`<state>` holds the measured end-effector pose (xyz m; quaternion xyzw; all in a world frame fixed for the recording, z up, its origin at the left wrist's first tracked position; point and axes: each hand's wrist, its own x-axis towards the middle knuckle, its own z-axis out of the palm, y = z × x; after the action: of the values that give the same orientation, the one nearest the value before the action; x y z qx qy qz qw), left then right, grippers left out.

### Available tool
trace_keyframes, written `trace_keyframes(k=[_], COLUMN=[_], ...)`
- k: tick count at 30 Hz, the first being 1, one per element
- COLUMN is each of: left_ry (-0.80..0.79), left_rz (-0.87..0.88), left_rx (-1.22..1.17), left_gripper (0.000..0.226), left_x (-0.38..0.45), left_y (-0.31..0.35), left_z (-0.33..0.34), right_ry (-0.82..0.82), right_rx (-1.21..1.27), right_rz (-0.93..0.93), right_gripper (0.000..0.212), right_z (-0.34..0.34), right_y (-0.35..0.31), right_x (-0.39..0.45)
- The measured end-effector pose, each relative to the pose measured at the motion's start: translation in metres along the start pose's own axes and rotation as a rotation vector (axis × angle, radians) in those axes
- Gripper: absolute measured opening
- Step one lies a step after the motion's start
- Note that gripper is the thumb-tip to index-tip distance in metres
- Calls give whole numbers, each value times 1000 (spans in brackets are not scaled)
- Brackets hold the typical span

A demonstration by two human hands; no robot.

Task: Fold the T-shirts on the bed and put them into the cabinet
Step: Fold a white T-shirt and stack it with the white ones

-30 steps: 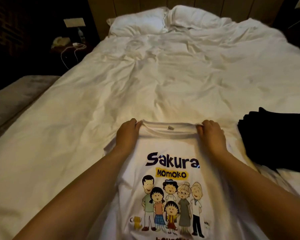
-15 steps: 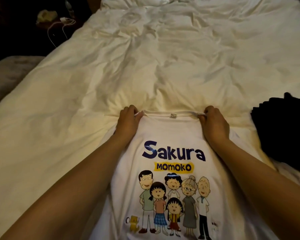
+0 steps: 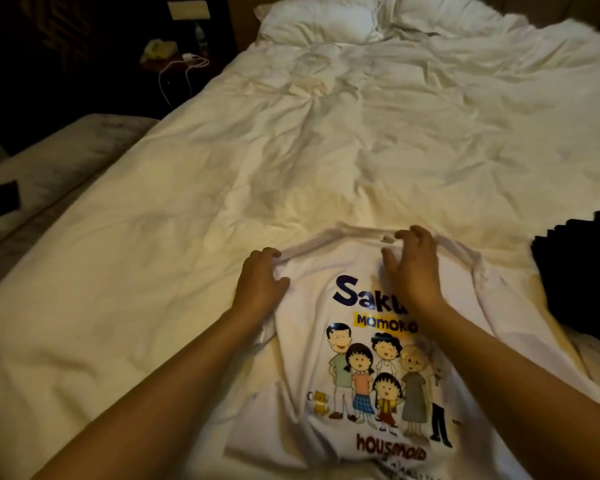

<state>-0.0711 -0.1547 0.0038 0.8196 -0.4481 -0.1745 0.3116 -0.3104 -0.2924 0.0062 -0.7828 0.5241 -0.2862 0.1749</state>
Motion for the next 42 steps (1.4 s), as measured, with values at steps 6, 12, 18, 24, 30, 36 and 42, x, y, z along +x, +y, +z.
trace_keyframes(k=[6, 12, 18, 24, 30, 36, 42], left_ry=[70, -31, 83, -1, -420, -47, 27], left_rz=[-229, -318, -339, -302, -451, -526, -643], left_rx=[13, -192, -354, -211, -211, -1205, -1220], left_gripper=[7, 15, 14, 34, 44, 57, 42], left_x=[-30, -23, 7, 18, 10, -2, -30], left_y=[-26, -48, -62, -77, -79, -92, -88], left_z=[-36, -53, -66, -83, -110, -87, -72], right_ry=[-304, -464, -421, -442, -402, -296, -360], right_rx=[63, -104, -199, -226, -234, -74, 50], right_rz=[-220, -360, -305, -277, -319, -264, -364], right_gripper=[19, 32, 52, 48, 51, 54, 44], right_z=[43, 73, 84, 92, 102, 109, 111], right_y=[-77, -105, -108, -107, -99, -110, -132], right_x=[-24, -25, 9, 36, 31, 8, -26])
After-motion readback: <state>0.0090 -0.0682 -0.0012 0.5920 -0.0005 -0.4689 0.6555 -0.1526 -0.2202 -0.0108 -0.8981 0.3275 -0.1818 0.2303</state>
